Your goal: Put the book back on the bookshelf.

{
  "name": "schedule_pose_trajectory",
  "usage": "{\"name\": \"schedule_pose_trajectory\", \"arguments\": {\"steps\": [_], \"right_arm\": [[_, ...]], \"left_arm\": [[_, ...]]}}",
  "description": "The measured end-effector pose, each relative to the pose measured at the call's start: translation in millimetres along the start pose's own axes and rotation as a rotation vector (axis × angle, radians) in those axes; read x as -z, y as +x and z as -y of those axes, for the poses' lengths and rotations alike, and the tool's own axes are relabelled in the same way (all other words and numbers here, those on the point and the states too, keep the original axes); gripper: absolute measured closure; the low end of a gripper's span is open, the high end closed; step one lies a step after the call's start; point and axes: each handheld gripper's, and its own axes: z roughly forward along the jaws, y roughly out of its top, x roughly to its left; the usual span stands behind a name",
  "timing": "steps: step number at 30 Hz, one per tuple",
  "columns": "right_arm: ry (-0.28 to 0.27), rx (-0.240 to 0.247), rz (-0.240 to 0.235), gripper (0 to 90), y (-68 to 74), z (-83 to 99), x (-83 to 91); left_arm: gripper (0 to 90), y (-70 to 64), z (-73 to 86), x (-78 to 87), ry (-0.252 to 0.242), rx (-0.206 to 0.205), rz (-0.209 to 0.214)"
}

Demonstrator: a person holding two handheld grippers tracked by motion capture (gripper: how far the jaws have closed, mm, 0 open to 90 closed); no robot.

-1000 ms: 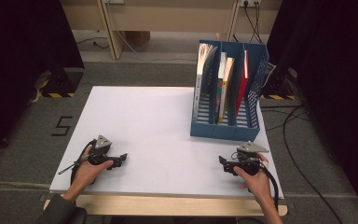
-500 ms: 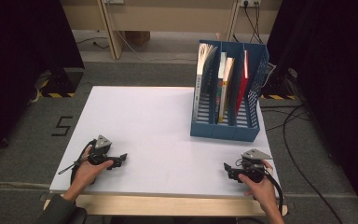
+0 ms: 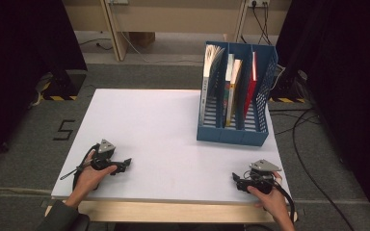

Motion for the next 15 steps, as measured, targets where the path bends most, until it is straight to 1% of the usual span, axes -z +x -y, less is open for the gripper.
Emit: {"name": "schedule_pose_trajectory", "arguments": {"steps": [6, 15], "right_arm": [[-0.033, -0.001, 0.005, 14.8, 0.4, 4.4, 0.1], [-0.052, -0.008, 0.008, 14.7, 1.1, 7.2, 0.2]], "left_arm": [[14.0, 0.0, 0.0, 0.0, 0.000, 0.000, 0.000], [14.0, 0.1, 0.0, 0.0, 0.000, 0.000, 0.000]]}}
